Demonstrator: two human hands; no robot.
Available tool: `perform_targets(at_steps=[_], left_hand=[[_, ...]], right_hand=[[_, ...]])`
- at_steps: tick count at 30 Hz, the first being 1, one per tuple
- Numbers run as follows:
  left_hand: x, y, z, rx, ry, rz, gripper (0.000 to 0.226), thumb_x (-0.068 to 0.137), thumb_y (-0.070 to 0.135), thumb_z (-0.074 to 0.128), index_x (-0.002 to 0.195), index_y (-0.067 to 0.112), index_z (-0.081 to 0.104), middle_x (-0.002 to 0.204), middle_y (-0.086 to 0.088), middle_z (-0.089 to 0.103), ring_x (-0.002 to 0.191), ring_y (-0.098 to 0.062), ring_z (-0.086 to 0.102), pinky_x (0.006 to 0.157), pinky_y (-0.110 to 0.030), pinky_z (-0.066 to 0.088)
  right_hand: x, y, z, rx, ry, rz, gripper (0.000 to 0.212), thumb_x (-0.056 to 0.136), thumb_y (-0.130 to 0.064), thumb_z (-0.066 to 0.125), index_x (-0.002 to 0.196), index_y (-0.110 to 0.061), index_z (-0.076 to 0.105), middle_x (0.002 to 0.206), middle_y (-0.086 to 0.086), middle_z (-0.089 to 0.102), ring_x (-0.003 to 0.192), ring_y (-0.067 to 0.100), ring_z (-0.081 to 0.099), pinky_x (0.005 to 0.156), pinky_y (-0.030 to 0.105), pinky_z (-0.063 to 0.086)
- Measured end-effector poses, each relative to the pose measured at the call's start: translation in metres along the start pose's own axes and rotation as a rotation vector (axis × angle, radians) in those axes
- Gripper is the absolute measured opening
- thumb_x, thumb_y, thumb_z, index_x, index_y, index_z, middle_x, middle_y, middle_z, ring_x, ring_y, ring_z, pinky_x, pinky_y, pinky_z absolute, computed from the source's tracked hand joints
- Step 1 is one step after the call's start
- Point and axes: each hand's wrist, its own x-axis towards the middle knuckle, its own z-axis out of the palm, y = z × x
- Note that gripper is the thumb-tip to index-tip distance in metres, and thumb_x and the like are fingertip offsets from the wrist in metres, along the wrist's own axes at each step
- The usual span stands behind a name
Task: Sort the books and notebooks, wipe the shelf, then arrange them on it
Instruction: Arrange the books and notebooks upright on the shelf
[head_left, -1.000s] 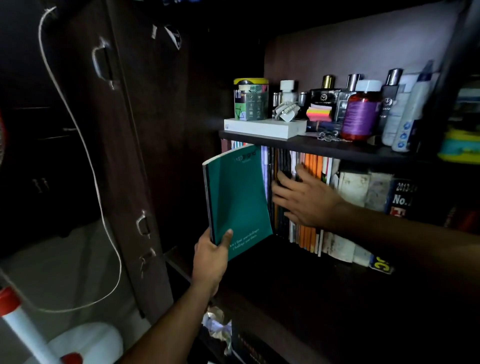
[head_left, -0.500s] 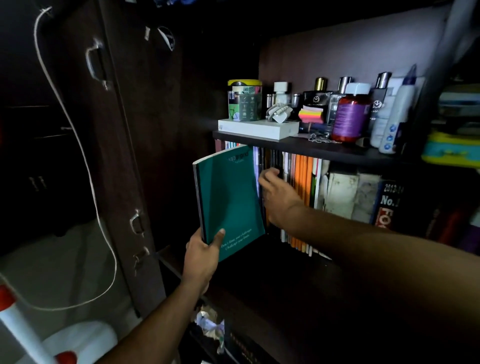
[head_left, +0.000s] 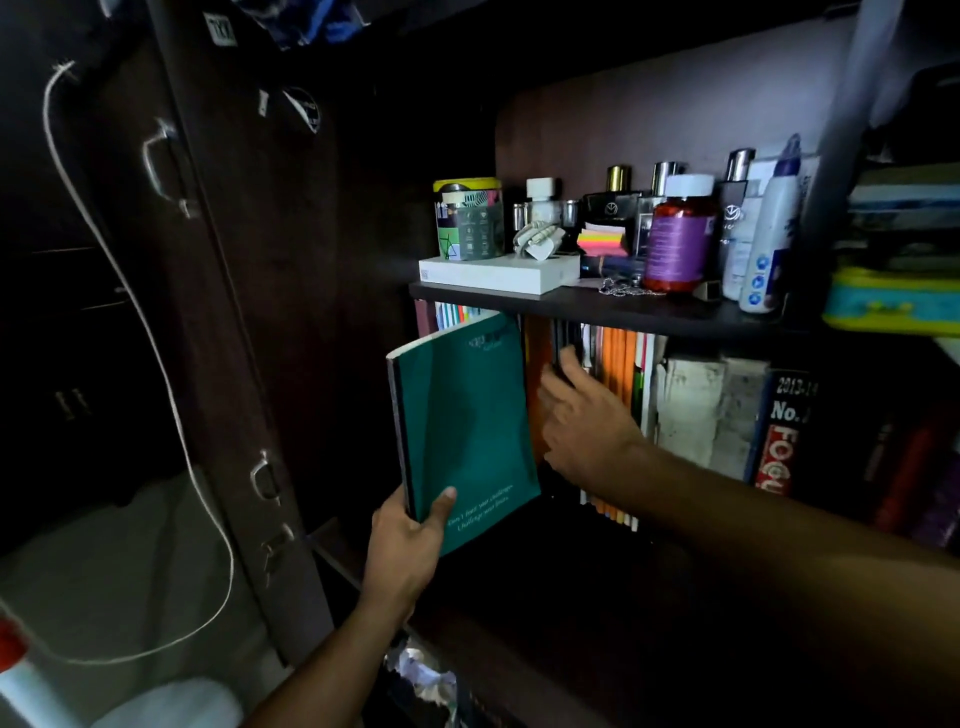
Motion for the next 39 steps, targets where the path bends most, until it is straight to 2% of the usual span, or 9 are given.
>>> perform_targets(at_steps=[3, 7, 12, 17, 24, 27, 31, 35, 39], left_hand=[[-0.005, 0.002, 0.0, 0.085, -0.06, 0.059, 0.017, 0.093, 0.029, 0.071, 0.106, 0.034, 0.062, 0.103, 0.025, 0.067, 0.098, 0.006, 0.065, 0.085, -0.013, 0.052], [-0.003, -0.001, 0.001, 0.132, -0.07, 0.063, 0.021, 0.09, 0.031, 0.074, 0.102, 0.04, 0.06, 0.103, 0.026, 0.066, 0.096, 0.01, 0.064, 0.085, -0.011, 0.052], [0.003, 0.003, 0.004, 0.127, -0.14, -0.009, 0.023, 0.09, 0.032, 0.074, 0.103, 0.038, 0.056, 0.1, 0.028, 0.062, 0.091, 0.014, 0.059, 0.075, -0.002, 0.048], [0.005, 0.002, 0.004, 0.109, -0.161, -0.035, 0.018, 0.09, 0.036, 0.073, 0.102, 0.041, 0.06, 0.107, 0.025, 0.068, 0.1, 0.008, 0.066, 0.086, -0.014, 0.053], [0.017, 0.012, 0.039, 0.471, -0.208, 0.036, 0.045, 0.098, 0.034, 0.066, 0.139, 0.019, 0.057, 0.132, -0.003, 0.066, 0.121, -0.02, 0.062, 0.093, -0.016, 0.043], [0.024, 0.016, 0.077, 0.373, -0.228, 0.069, 0.052, 0.092, 0.021, 0.066, 0.142, 0.016, 0.054, 0.128, -0.003, 0.068, 0.119, -0.02, 0.065, 0.099, -0.028, 0.051], [0.027, 0.006, 0.1, 0.226, -0.151, 0.155, 0.074, 0.075, 0.018, 0.056, 0.147, 0.029, 0.043, 0.12, 0.005, 0.07, 0.106, -0.011, 0.069, 0.095, -0.034, 0.056], [0.029, 0.003, 0.089, 0.156, 0.137, 0.32, 0.044, 0.083, 0.032, 0.062, 0.123, 0.032, 0.045, 0.115, -0.001, 0.055, 0.106, -0.022, 0.058, 0.095, -0.049, 0.051], [0.016, 0.011, 0.09, 0.204, 0.191, 0.522, 0.041, 0.095, 0.017, 0.059, 0.133, 0.027, 0.047, 0.126, 0.008, 0.053, 0.117, 0.001, 0.052, 0.102, -0.018, 0.042]], right_hand=[[-0.013, -0.006, 0.008, 0.137, 0.076, 0.089, 0.071, 0.104, -0.052, 0.025, 0.156, -0.003, 0.025, 0.164, 0.017, 0.026, 0.155, 0.036, 0.008, 0.118, 0.066, -0.014], [-0.008, -0.018, 0.02, 0.454, 0.32, 0.245, 0.068, 0.096, -0.05, 0.029, 0.122, 0.001, 0.066, 0.129, 0.017, 0.063, 0.14, 0.031, 0.041, 0.124, 0.058, -0.007], [0.001, -0.028, 0.03, 0.578, 0.488, 0.328, 0.041, 0.089, -0.037, 0.053, 0.106, -0.003, 0.069, 0.113, 0.015, 0.068, 0.134, 0.029, 0.049, 0.125, 0.056, 0.008], [0.005, -0.057, 0.038, 0.728, 0.559, 0.407, 0.034, 0.081, -0.025, 0.068, 0.111, -0.01, 0.064, 0.12, 0.009, 0.065, 0.146, 0.026, 0.036, 0.124, 0.059, 0.01], [0.003, -0.063, 0.045, 0.75, 0.576, 0.418, 0.033, 0.089, -0.027, 0.055, 0.115, -0.009, 0.063, 0.133, 0.011, 0.06, 0.155, 0.023, 0.02, 0.125, 0.055, 0.004], [0.004, -0.068, 0.049, 0.753, 0.633, 0.424, 0.028, 0.096, -0.019, 0.048, 0.114, -0.005, 0.064, 0.138, 0.015, 0.059, 0.155, 0.024, 0.019, 0.125, 0.054, 0.009], [0.007, -0.072, 0.055, 0.737, 0.722, 0.437, 0.034, 0.104, -0.012, 0.032, 0.111, -0.003, 0.065, 0.136, 0.017, 0.06, 0.154, 0.025, 0.022, 0.125, 0.054, 0.013], [0.005, -0.072, 0.054, 0.772, 0.668, 0.433, 0.026, 0.093, -0.018, 0.053, 0.113, -0.007, 0.065, 0.142, 0.013, 0.057, 0.156, 0.022, 0.017, 0.125, 0.055, 0.01], [0.003, -0.073, 0.052, 0.812, 0.698, 0.433, 0.029, 0.088, -0.02, 0.06, 0.113, -0.007, 0.067, 0.142, 0.011, 0.058, 0.155, 0.022, 0.019, 0.125, 0.053, 0.011]])
